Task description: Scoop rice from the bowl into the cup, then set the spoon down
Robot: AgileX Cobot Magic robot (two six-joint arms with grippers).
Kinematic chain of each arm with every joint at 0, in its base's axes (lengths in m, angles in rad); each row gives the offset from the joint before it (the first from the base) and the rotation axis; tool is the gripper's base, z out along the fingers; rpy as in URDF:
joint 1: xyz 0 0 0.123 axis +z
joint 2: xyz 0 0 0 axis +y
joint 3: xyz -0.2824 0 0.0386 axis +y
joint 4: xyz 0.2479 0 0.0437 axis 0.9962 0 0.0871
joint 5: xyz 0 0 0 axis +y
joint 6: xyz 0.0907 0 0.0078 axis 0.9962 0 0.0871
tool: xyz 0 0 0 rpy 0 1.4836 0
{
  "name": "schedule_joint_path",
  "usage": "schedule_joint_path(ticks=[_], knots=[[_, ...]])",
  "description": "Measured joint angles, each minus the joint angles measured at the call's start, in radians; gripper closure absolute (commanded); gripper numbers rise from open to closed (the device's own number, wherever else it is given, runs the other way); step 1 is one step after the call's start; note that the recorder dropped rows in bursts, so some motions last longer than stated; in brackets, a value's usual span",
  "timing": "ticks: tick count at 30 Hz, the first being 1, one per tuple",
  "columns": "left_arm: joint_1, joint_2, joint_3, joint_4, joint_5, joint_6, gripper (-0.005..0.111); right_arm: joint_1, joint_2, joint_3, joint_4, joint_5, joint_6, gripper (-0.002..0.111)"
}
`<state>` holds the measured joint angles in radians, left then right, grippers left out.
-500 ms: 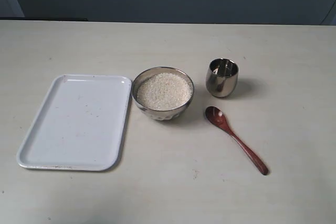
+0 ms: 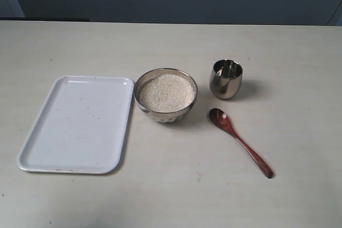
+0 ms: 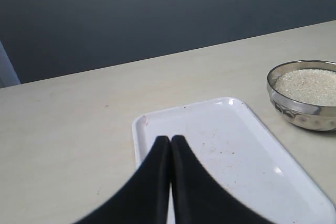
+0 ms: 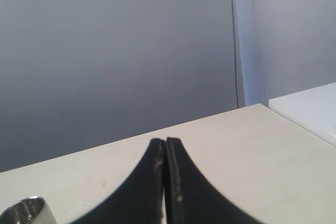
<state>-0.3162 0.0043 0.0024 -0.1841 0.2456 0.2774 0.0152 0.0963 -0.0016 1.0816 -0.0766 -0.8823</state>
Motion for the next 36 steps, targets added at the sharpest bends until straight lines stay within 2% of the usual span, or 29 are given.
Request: schedule_joint_path(ticks=[6,12,19,22,25,31,36], knots=[[0.000,0.000,0.000,0.000,0.000,0.000,0.106,0.000,0.000,0.000,0.031,-0.081,0.045,0.109],[0.000,0.000,0.000,0.000,0.000,0.000,0.106,0.000,0.000,0.000,0.187,-0.133,0.397,0.109],[0.000,0.000,0.000,0.000,0.000,0.000,0.106,0.000,0.000,0.000,0.213,-0.209,0.587,0.109],[0.000,0.000,0.000,0.000,0.000,0.000,0.106,0.000,0.000,0.000,0.197,-0.073,0.698,0.109],[0.000,0.000,0.000,0.000,0.000,0.000,0.106,0.000,0.000,-0.033,0.105,0.134,0.700,0.109],[0.000,0.000,0.000,0.000,0.000,0.000,0.106,0.000,0.047,-0.298,-0.119,0.429,0.515,0.109],[0.000,0.000,0.000,0.000,0.000,0.000,0.106,0.000,0.247,-0.539,-0.324,0.686,0.455,0.109]])
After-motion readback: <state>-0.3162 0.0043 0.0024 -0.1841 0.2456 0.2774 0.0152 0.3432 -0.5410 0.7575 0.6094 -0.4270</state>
